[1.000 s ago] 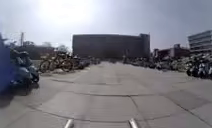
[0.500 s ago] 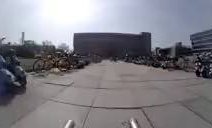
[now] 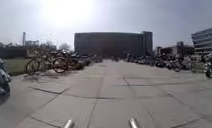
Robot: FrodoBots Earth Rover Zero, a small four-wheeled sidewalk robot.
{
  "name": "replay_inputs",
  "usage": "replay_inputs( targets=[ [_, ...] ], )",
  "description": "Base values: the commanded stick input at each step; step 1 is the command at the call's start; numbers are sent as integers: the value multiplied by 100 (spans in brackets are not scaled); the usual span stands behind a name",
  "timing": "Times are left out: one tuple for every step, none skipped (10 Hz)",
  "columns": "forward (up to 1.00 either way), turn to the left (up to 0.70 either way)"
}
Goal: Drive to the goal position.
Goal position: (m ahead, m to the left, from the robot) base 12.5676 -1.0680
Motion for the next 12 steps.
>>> replay_inputs(
  targets=[
    [100,-22],
    [100,0],
    [100,0],
    [100,0],
    [100,0],
    [100,0],
    [100,0],
    [100,0],
    [100,0],
    [100,0],
    [100,0],
    [100,0]
  ],
)
